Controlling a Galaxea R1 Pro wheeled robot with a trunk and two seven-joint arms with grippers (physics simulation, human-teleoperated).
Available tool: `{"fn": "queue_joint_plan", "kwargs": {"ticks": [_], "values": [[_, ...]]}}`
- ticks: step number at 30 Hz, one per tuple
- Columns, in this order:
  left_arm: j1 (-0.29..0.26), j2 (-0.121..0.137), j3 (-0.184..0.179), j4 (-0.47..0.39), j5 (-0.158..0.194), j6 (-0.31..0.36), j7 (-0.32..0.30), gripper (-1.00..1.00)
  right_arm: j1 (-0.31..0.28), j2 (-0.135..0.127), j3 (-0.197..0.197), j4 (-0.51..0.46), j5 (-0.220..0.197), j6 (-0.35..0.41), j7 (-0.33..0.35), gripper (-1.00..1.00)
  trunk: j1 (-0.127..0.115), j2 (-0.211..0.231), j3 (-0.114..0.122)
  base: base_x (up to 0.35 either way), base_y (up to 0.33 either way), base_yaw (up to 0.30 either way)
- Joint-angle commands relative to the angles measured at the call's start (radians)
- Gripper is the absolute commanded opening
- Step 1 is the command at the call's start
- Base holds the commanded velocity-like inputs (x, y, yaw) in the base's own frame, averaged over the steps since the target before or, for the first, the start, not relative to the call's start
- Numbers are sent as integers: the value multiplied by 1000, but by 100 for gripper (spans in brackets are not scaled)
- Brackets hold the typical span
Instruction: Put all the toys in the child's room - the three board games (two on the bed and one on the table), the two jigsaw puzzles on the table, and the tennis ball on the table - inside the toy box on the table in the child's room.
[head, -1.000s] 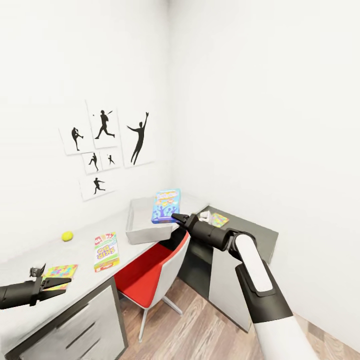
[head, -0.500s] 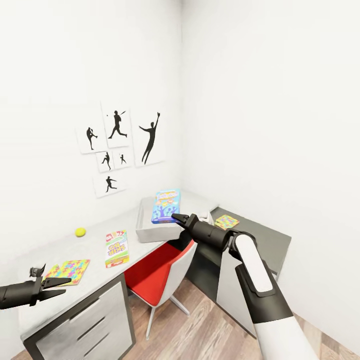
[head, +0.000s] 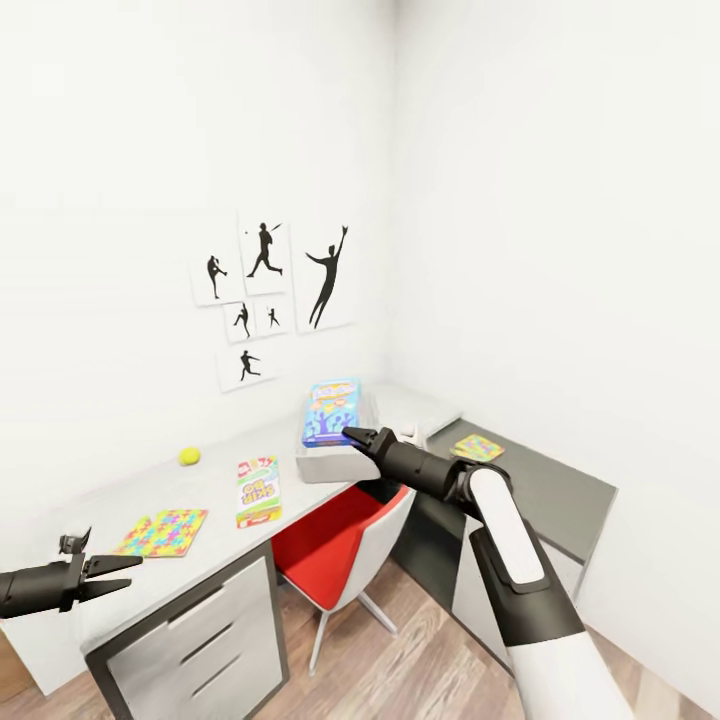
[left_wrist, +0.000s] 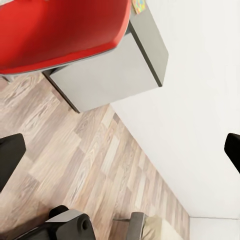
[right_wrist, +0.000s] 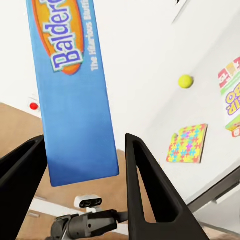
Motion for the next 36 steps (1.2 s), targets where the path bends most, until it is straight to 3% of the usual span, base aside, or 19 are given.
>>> {"fn": "queue_joint_plan", "kwargs": {"ticks": [1, 8, 12, 15, 17, 18, 20, 21, 22, 26, 30, 36], "values": [[-1, -1, 3, 0, -9, 10, -7, 100, 0, 1, 0, -1, -12, 1, -10, -100, 0, -1, 0, 0, 0, 285], [-1, 0, 7, 0, -6, 10, -7, 100, -6, 2, -2, -1, -8, 1, -11, -100, 0, -1, 0, 0, 0, 290], [-12, -12, 9, -13, -1, 25, -7, 100, -51, -2, -5, 0, -8, 4, -12, -100, 0, -1, 0, 0, 0, 189], [-24, -58, 8, -66, -4, 76, -7, 100, -69, -2, -7, 1, -6, 4, -13, -100, 0, -1, 0, 0, 0, 45], [-42, -114, 5, -115, -6, 132, -7, 100, -90, -6, -10, 8, -7, 4, -14, -100, 0, -1, 0, 0, 0, 13], [-49, -125, 4, -121, -7, 139, -7, 100, -97, -7, -10, 10, -7, 4, -14, -100, 0, -1, 0, 0, 0, 8], [-102, -183, 1, -134, -14, 159, -7, 100, -126, -11, -16, 36, -9, 7, -14, -100, 0, -1, 0, 0, 0, 4], [-114, -195, 0, -135, -17, 161, -7, 100, -129, -12, -18, 43, -9, 7, -14, -100, 0, -1, 0, 0, 0, 2], [-134, -223, -4, -136, -25, 166, -7, 100, -136, -13, -22, 57, -9, 8, -14, -100, 0, -1, 0, 0, 0, 1], [-167, -316, -18, -138, -54, 175, 55, 100, -170, -15, -40, 124, -9, 8, -24, -100, 0, -1, 0, 0, 0, 0], [-173, -334, -16, -137, -55, 173, 71, 100, -200, -15, -54, 207, -14, 9, -79, -100, 0, -1, 0, 0, 0, 0], [-175, -308, -13, -135, -53, 173, 72, 100, -213, -12, -61, 241, -18, 3, -118, -100, 0, -1, 0, 46, 0, 0]]}}
